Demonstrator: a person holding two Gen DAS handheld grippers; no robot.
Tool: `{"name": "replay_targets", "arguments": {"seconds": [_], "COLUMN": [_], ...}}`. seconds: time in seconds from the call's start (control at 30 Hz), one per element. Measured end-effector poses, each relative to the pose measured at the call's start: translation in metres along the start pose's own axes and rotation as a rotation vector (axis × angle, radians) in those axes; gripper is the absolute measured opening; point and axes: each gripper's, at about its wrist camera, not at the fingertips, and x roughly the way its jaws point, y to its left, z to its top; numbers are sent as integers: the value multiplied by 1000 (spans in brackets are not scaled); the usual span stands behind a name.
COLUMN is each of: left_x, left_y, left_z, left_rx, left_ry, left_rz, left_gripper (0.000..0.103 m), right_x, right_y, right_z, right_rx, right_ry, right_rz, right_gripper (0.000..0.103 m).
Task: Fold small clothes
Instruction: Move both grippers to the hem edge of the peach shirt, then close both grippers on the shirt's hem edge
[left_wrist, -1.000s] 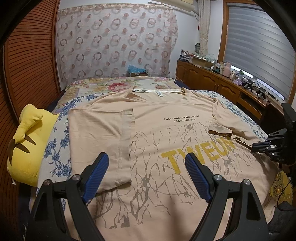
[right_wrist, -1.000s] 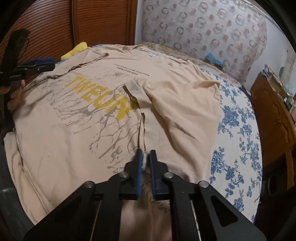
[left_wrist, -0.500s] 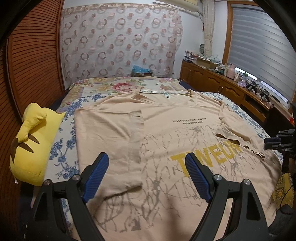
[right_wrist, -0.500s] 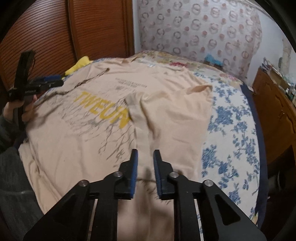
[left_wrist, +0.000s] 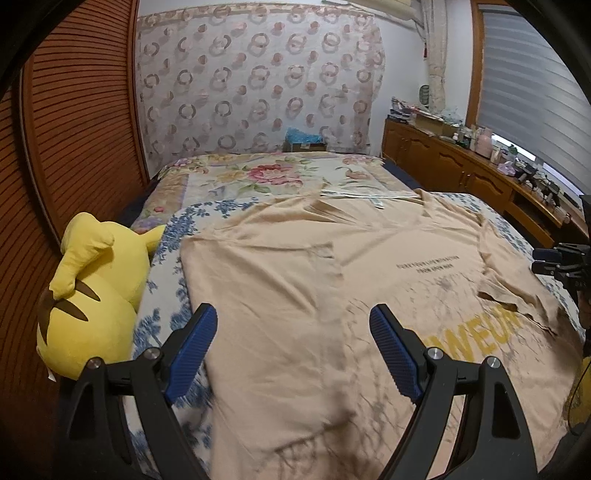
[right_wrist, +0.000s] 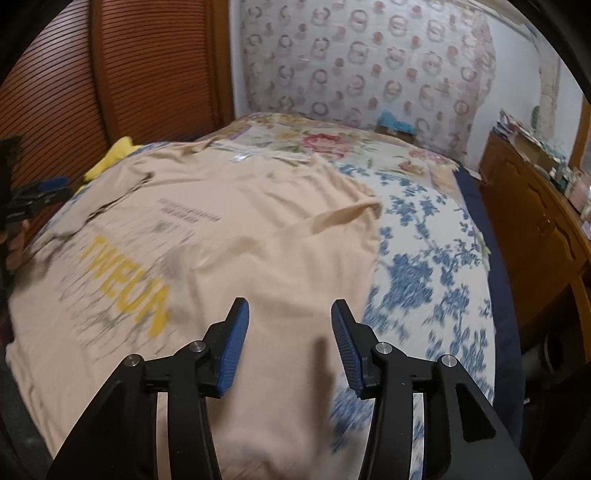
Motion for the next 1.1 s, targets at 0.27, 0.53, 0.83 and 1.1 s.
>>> {"name": "replay_targets", "arguments": {"seconds": [0.27,0.53,0.83,1.1], "left_x": [31,70,100,108], "left_y": [25,58,90,101], "left_z": [23,40,46,51], "left_rx": [1,-23,-55,-64], "left_ry": [49,111,159,179], "left_rz": [39,82,87,40], "left_gripper": [86,86,85,53], "right_x": [38,75,92,94], "right_y": [-45,-72,-75,-74], "right_z": [19,38,54,56], "right_rx": [62,84,73,73], "right_ry": [29,66,68,69], "right_rz": [-44,-41,-30,-31], "right_gripper": [47,48,60,64]}}
